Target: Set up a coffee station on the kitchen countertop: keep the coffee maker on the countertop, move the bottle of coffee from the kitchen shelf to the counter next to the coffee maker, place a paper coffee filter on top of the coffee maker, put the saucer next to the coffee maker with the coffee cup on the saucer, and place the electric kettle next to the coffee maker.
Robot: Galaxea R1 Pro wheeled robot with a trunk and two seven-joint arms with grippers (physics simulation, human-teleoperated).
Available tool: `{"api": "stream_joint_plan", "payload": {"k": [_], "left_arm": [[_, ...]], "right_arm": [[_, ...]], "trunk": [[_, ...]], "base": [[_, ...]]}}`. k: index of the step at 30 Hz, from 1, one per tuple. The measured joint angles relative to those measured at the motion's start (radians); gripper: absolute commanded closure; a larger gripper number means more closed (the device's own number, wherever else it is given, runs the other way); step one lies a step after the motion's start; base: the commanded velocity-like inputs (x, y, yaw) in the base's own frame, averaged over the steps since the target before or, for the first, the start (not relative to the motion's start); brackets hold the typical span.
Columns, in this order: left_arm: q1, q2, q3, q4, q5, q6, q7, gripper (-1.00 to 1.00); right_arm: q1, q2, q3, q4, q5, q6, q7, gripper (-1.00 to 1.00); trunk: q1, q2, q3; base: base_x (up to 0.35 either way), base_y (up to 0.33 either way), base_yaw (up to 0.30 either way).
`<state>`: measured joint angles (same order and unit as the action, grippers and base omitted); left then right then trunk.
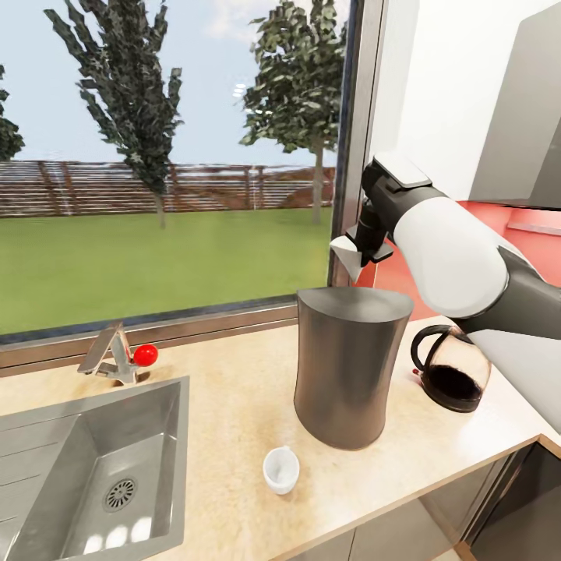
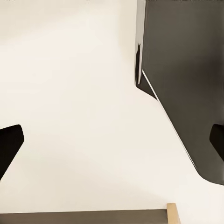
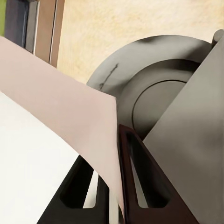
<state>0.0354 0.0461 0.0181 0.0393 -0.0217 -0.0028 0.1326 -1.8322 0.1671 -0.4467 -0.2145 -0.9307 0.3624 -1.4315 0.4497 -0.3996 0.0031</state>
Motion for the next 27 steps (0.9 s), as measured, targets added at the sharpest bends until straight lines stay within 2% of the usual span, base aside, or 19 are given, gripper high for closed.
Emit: {"api": "stream_joint_plan", "payload": {"k": [6, 10, 11, 12, 27], "left_arm": [[0.0, 0.0, 0.0, 0.0, 0.0, 0.0, 0.0, -1.0], [0.0, 0.0, 0.0, 0.0, 0.0, 0.0, 0.0, -1.0], [0.0, -0.001, 0.0, 0.0, 0.0, 0.0, 0.0, -1.0], [0.0, -0.001, 0.0, 0.0, 0.0, 0.0, 0.0, -1.0], [0.0, -0.001, 0.0, 0.0, 0.0, 0.0, 0.0, -1.0]], "right_arm": [[0.0, 0.0, -0.001, 0.0, -0.007, -0.001, 0.001, 1.0], [0.0, -0.002, -0.001, 0.0, -0.027, 0.0, 0.001, 1.0], [0.001, -0.003, -0.002, 0.0, -0.087, 0.0, 0.001, 1.0], [0.001, -0.003, -0.001, 0.0, -0.093, 0.0, 0.001, 1.0], [0.002, -0.004, 0.001, 0.0, -0.1, 0.001, 0.0, 1.0]], "trunk": [[0.0, 0.0, 0.0], [0.0, 0.0, 0.0], [0.0, 0.0, 0.0], [0.0, 0.0, 0.0], [0.0, 0.0, 0.0]], "base": [[0.0, 0.0, 0.0], [0.0, 0.0, 0.0], [0.0, 0.0, 0.0], [0.0, 0.0, 0.0], [0.0, 0.0, 0.0]]}}
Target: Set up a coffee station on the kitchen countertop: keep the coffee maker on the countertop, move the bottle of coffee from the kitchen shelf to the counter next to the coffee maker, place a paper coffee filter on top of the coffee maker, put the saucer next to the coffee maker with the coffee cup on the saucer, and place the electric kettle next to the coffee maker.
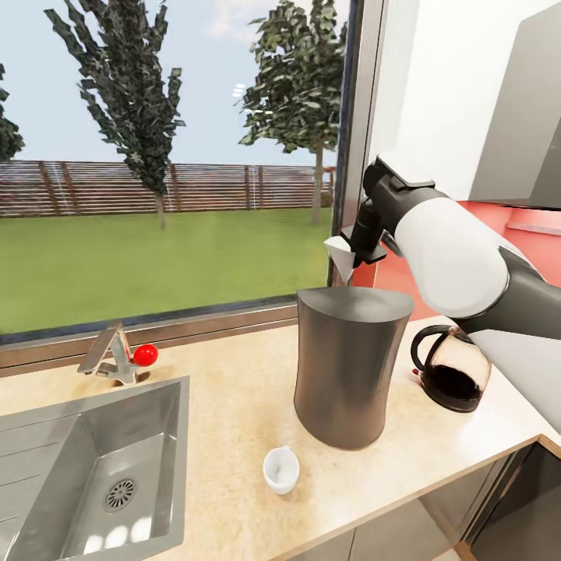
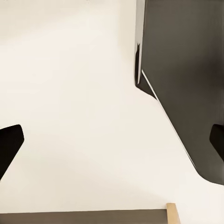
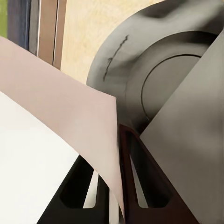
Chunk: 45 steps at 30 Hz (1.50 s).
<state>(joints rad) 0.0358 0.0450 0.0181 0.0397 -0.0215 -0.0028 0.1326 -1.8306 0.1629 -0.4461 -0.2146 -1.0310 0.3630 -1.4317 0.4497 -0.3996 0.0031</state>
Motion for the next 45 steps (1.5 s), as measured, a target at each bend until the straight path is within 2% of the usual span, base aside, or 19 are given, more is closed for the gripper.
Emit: {"api": "stream_joint_plan", "payload": {"k": [22, 30, 45], "left_arm": [[0.004, 0.002, -0.003, 0.003, -0.003, 0.002, -0.001, -1.0], [0.017, 0.005, -0.003, 0.005, -0.002, 0.004, -0.003, -1.0], [0.032, 0.008, -0.004, 0.005, -0.003, 0.004, -0.002, -1.0]], "right_arm": [[-0.005, 0.006, 0.001, -0.004, 0.008, 0.001, -0.002, 1.0], [-0.006, -0.004, 0.002, -0.017, 0.008, 0.0, -0.003, 1.0], [-0.006, -0.006, 0.003, -0.018, 0.008, 0.0, -0.008, 1.0]], "trunk": [[0.0, 0.0, 0.0], [0.0, 0.0, 0.0], [0.0, 0.0, 0.0]], "base": [[0.0, 0.0, 0.0], [0.001, 0.0, 0.0], [0.051, 0.0, 0.0]]}}
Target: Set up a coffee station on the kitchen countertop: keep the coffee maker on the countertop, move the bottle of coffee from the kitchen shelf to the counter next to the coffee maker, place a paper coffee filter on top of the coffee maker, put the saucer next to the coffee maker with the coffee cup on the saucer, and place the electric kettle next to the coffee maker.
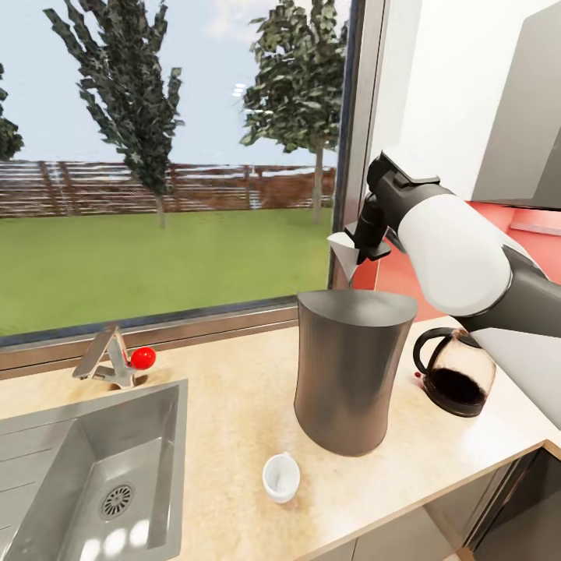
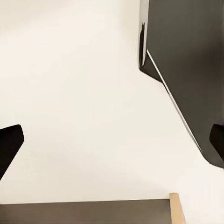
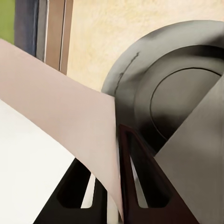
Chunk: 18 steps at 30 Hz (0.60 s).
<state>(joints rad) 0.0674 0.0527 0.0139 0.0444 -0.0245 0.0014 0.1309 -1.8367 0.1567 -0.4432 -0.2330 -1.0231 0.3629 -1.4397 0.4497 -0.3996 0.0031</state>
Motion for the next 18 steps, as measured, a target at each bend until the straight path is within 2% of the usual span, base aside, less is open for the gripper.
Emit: {"api": "stream_joint_plan", "payload": {"k": [18], "left_arm": [[0.002, -0.003, 0.0, 0.0, 0.0, -0.001, 0.002, -1.0]], "right_arm": [[0.0, -0.007, -0.003, 0.0, -0.002, 0.0, -0.003, 1.0]], "trunk": [[0.0, 0.0, 0.0]], "base": [[0.0, 0.0, 0.0]]}}
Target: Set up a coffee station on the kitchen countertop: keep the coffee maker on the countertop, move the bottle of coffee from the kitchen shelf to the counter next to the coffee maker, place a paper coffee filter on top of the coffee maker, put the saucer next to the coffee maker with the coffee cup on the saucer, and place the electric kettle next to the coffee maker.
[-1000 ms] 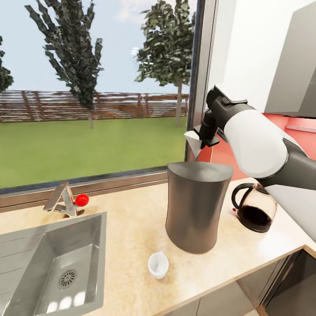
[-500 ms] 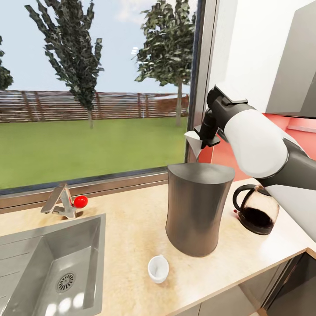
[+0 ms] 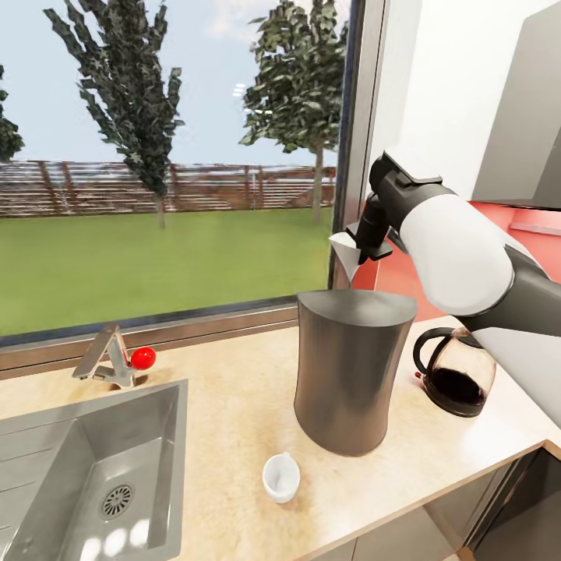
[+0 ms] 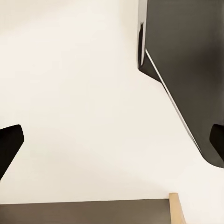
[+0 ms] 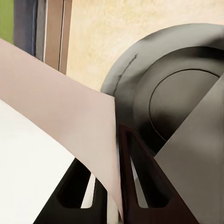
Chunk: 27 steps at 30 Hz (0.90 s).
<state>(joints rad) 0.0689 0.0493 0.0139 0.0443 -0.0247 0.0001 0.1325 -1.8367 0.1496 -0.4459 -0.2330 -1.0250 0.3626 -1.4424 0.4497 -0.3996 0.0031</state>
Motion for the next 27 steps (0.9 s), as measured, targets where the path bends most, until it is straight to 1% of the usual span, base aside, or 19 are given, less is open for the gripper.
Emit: {"api": "stream_joint_plan", "payload": {"k": [23, 24, 27], "left_arm": [[0.001, 0.0, -0.001, 0.0, 0.0, 0.0, 0.0, -1.0], [0.001, 0.0, -0.001, 0.0, 0.0, 0.001, -0.001, -1.0], [0.002, 0.001, -0.001, 0.0, 0.0, 0.001, -0.001, -1.0]], "right_arm": [[0.0, -0.002, 0.001, 0.0, 0.0, 0.002, 0.0, 1.0], [0.0, -0.002, 0.001, 0.0, 0.0, 0.002, 0.0, -1.0], [0.0, -0.002, 0.001, 0.0, 0.0, 0.0, 0.0, -1.0]], "trunk": [[0.0, 0.0, 0.0], [0.0, 0.0, 0.0], [0.0, 0.0, 0.0]], "base": [[0.0, 0.0, 0.0], [0.017, 0.0, 0.0], [0.093, 0.0, 0.0]]}}
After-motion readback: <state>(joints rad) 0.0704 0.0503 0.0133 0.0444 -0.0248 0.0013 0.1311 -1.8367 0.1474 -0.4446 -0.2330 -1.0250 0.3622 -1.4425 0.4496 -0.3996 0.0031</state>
